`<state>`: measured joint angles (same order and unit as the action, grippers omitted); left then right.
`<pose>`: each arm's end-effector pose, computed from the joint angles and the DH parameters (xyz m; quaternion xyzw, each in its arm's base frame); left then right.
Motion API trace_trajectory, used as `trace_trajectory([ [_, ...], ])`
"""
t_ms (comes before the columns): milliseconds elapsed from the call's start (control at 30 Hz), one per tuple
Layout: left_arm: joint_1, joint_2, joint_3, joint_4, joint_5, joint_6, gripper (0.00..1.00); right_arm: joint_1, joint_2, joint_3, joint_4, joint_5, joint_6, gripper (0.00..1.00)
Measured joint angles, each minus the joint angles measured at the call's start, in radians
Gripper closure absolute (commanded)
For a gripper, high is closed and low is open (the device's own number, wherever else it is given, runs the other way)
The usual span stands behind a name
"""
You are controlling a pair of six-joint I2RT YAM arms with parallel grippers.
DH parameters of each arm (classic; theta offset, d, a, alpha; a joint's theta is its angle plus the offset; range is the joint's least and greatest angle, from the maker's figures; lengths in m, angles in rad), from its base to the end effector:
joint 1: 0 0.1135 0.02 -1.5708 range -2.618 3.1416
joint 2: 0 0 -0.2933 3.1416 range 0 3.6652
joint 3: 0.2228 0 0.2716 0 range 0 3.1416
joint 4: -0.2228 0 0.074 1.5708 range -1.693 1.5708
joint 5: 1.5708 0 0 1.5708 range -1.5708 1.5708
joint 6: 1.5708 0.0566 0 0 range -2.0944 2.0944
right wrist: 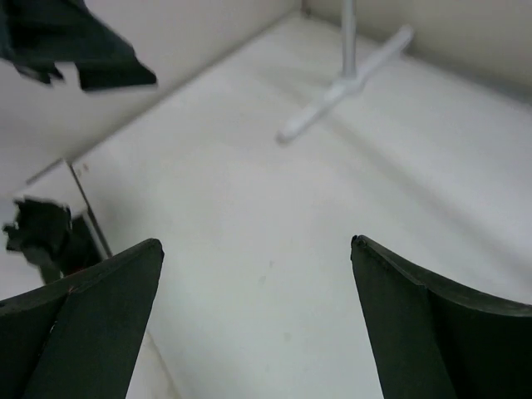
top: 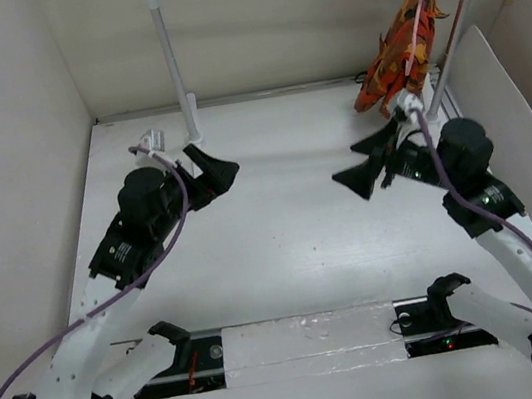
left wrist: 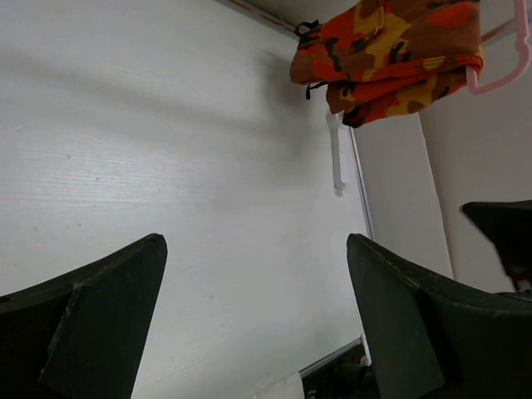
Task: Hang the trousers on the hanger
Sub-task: Reset both arms
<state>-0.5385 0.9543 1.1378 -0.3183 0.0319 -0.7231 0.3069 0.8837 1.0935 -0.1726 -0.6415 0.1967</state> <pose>0.1959 -0.1191 0.4426 -0.0590 0.7508 -0.3977 0.5241 0.1802 0.0926 0.4586 -0.2630 0.6449 0.3821 0.6074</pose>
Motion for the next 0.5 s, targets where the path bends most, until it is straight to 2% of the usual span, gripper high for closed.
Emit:
trace_trajectory([
  [100,0.002,-0.134,-0.128,-0.027,-0.041,-0.021,0.14,0.058,-0.119,-0.189,-0.117,0.072,-0.060,0.00],
  [200,0.002,-0.248,-0.247,-0.055,-0.070,-0.056,0.15,0.082,-0.236,-0.312,-0.227,0.126,-0.092,0.00],
  [333,0.002,-0.347,-0.373,-0.075,-0.078,-0.101,0.17,0.086,-0.322,-0.356,-0.307,0.191,-0.122,0.00],
  [500,0.002,-0.368,-0.423,-0.071,-0.075,-0.132,0.17,0.080,-0.311,-0.356,-0.321,0.241,-0.148,0.00],
])
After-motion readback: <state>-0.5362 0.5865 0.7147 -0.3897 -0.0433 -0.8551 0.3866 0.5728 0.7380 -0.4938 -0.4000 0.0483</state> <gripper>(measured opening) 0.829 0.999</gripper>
